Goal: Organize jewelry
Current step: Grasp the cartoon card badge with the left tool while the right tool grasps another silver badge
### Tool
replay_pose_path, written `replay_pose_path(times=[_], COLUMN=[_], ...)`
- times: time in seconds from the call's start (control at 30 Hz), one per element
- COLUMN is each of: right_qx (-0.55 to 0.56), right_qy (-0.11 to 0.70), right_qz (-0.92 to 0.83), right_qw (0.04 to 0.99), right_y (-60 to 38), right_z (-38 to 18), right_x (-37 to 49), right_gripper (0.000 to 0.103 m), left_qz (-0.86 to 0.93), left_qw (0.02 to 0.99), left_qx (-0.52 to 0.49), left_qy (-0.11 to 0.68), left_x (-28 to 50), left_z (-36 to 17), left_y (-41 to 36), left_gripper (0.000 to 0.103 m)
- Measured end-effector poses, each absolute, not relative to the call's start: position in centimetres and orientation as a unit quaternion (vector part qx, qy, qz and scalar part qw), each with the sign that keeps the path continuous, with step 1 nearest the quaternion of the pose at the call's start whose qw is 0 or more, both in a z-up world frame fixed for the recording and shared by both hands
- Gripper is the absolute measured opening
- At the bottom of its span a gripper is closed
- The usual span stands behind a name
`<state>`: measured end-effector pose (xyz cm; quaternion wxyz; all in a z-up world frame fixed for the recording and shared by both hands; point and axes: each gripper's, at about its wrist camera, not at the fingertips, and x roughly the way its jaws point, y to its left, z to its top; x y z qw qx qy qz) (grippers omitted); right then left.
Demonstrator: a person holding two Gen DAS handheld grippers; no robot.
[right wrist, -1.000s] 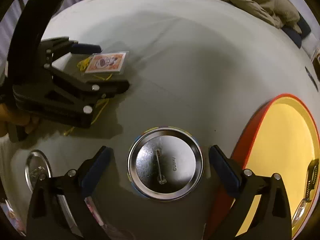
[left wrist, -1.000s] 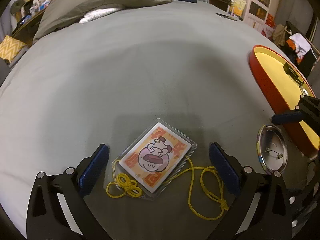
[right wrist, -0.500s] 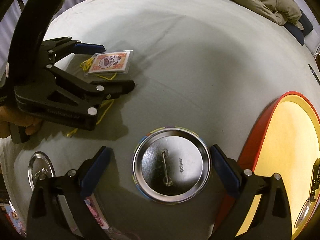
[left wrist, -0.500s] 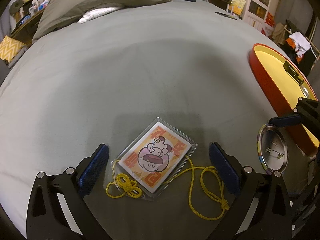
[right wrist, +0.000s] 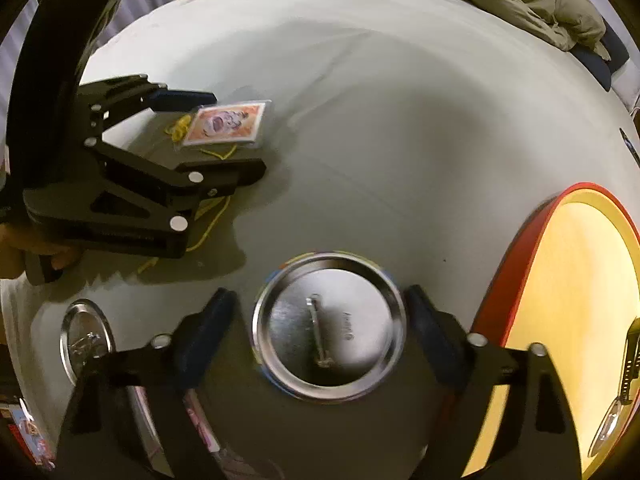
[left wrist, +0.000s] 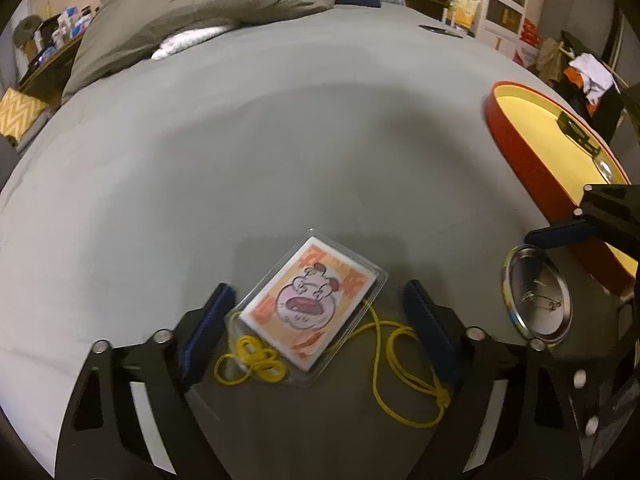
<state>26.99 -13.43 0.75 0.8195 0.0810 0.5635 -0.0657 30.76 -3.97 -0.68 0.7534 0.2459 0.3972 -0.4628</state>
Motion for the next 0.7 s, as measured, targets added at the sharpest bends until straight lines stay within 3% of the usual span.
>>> replay_pose_path(times=[0.07,0.37,0.7], right_qx=[0.088,0.104,0.116], right_qy=[0.56,0.553,0.546], right_qz=[-0.068,-0.065,-0.066], right_qw=[0.821,0.824,0.827], right_y=[-13.7,-13.9,-15.7], right_z=[1.0,1.3,2.0], right_x=[26.8,26.6,25.4], right_gripper=[0.07,0.07,0.07], left_qz=[-0.466,-0.475,-0.475], left_qw=[0.752,0.748,0.748], left_qx=[0.248,0.249,0.248], left_qy=[0.394,0.392,0.393], left_x=[30.5,30.2,30.0], left_z=[-0.5,-0.1,0.3], left_y=[-3.9,-3.8,-4.1], left_gripper=[0.072,0.052,0.047])
